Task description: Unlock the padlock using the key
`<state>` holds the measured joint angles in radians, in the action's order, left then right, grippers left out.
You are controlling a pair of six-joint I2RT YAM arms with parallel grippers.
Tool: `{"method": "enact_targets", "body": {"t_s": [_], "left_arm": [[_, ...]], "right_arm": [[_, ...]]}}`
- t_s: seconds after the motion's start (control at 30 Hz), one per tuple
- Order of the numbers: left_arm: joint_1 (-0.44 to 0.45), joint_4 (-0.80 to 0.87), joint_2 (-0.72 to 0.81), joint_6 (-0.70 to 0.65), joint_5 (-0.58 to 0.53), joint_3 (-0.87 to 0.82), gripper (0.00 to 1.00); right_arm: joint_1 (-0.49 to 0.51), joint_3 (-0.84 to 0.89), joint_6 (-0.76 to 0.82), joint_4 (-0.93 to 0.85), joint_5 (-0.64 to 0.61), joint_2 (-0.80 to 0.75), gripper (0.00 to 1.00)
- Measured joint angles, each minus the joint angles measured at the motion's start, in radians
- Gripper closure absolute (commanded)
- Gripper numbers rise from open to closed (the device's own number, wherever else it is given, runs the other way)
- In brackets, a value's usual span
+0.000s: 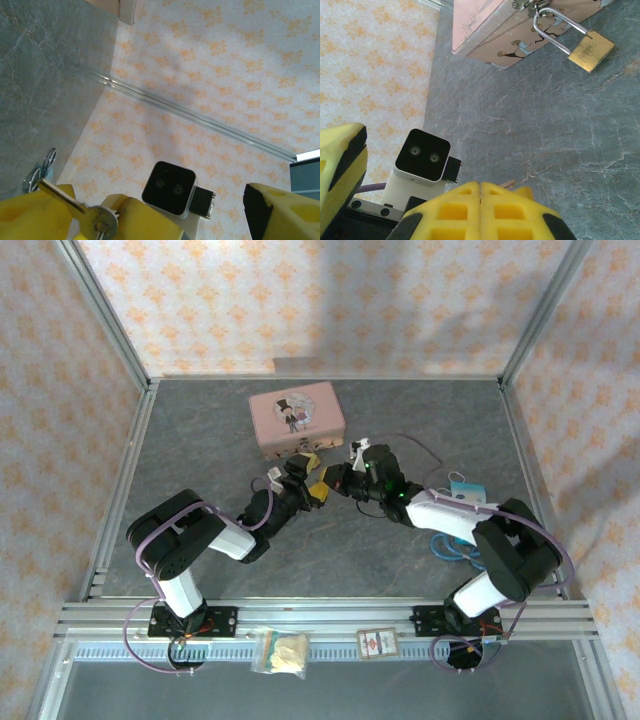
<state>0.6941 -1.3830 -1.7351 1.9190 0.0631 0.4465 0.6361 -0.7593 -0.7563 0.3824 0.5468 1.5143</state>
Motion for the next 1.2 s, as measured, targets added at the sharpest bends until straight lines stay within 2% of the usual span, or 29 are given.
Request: {"method": "enact_targets", "body": {"t_s": [0.23,0.67,0.93,1.2], "left_arm": [[0.000,0.000,0.000,-0.010,-0.003,0.000,0.23],[0.000,0.002,0.000,-0.039,-0.020,0.000,0.43],[0.000,0.010,0.001,-0.069,-0.031,0.000,0.64],[0.000,0.010,0.001,-0.088,-0.043,0.000,0.94]], "right_arm": [[0.000,0.008,0.000,-0.001,-0.001,-0.039,1.00],[0.000,0.021,0.001,-0.008,0.000,-0.077,1.00],[0.000,0.023,0.008,-0.009,0.000,-0.078,1.00],[0.000,0.023,0.015,-0.013,-0.001,-0.092,1.00]]}}
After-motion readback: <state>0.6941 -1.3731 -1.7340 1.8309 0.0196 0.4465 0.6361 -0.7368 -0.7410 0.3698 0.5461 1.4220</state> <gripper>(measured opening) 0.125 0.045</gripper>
